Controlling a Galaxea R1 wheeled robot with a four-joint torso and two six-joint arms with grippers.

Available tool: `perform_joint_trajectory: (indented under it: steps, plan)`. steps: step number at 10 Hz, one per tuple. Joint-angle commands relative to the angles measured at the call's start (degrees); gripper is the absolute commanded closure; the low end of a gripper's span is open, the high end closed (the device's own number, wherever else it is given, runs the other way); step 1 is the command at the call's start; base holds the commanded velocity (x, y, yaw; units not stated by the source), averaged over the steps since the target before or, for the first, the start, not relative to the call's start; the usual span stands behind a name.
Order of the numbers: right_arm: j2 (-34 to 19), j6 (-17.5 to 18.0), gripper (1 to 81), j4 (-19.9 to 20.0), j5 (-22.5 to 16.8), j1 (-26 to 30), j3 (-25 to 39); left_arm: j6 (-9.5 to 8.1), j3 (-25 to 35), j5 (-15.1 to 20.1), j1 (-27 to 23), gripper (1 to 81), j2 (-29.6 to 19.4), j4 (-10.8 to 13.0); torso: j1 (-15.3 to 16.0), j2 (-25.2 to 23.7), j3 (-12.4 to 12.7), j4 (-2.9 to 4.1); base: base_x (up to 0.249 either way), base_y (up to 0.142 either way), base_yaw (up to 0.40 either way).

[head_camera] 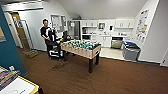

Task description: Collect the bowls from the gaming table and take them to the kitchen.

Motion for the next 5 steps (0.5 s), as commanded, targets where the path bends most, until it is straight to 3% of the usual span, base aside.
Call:
perform_joint_trajectory:
  steps: [1,5]
  plan:
    - [-1.3,-0.3,81.1,-0.9,-2.4,3.0,0.4,-0.05,0.2,1.9,-2.5,81.1,-1.0,0.5,0.0,0.0,0.0,0.00,0.000,0.000,-0.399]
    - [-1.1,-0.2,81.1,-0.9,-2.4,2.8,0.3,-0.05,0.2,1.8,-2.6,81.1,-1.2,0.6,0.0,0.0,0.0,0.00,0.000,0.000,-0.399]
